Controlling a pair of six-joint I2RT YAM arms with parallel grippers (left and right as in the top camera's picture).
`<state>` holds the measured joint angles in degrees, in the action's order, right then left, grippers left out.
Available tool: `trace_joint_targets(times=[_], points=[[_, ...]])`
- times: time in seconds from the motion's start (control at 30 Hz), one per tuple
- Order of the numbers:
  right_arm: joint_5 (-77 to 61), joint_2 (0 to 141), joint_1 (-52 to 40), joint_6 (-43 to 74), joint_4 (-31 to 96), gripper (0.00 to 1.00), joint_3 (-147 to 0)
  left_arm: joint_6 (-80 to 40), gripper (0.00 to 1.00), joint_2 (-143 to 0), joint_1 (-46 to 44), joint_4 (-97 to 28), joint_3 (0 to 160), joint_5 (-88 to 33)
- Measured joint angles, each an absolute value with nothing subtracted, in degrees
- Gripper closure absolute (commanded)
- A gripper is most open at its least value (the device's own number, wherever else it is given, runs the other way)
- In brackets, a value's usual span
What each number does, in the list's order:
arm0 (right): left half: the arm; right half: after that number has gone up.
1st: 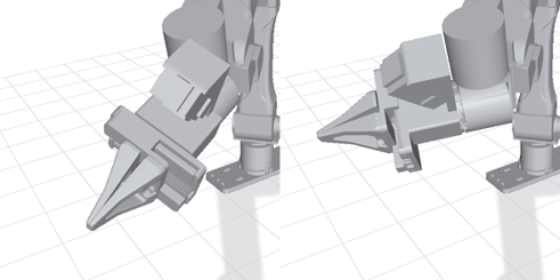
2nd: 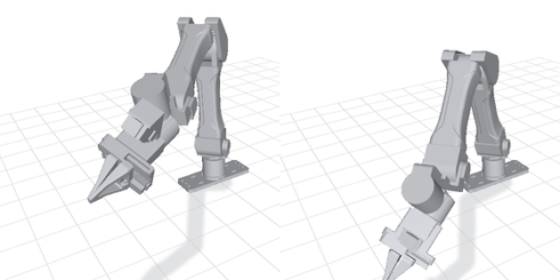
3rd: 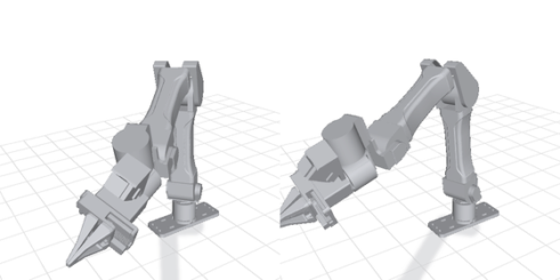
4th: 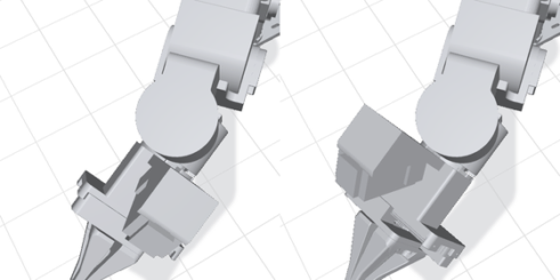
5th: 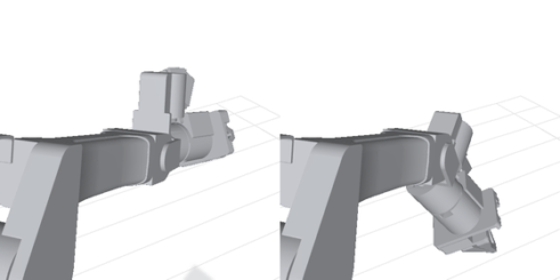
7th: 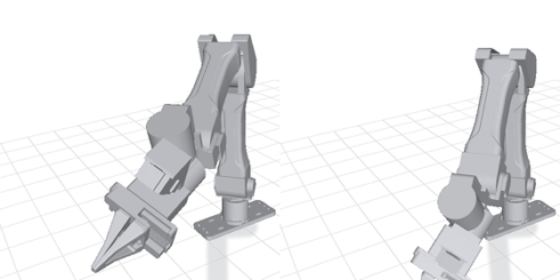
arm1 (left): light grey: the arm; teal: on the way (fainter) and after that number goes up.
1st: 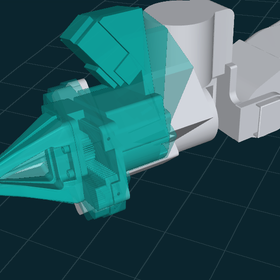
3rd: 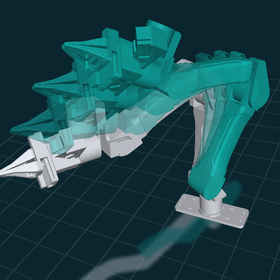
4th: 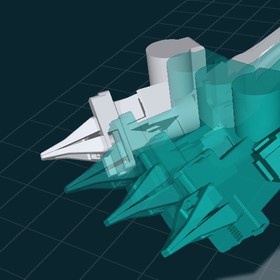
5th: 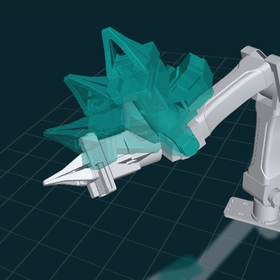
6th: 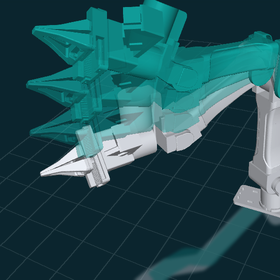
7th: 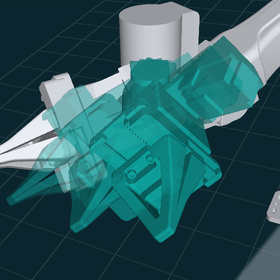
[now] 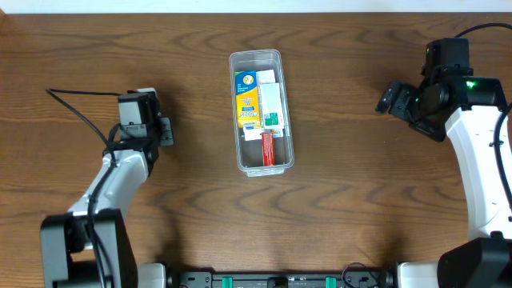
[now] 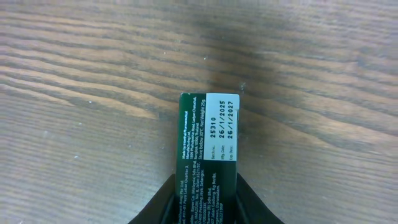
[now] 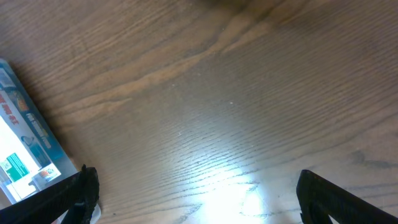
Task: Pack container
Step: 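Grasp the dark green box with the left gripper, then carry dark green box with left gripper over the container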
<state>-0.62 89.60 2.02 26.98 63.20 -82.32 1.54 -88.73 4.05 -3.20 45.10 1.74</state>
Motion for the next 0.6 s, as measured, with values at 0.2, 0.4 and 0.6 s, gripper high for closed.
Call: trace_joint_targets(times=[0.2,0.4,0.6], points=[[-0.6,89.6,2.0,27.0,63.2,0.01,-82.3,1.4,0.76,-79.3,0.1,-10.1,45.1,1.7],[-0.6,89.6,2.0,27.0,63.2,0.01,-82.3,-2.1,0.81,-65.3,-9.6,-18.8,45.1,-0.3],[-0.6,89.6,2.0,27.0,63.2,0.01,-82.3,-10.6,0.86,-59.0,-19.1,-21.9,45.1,-3.2]])
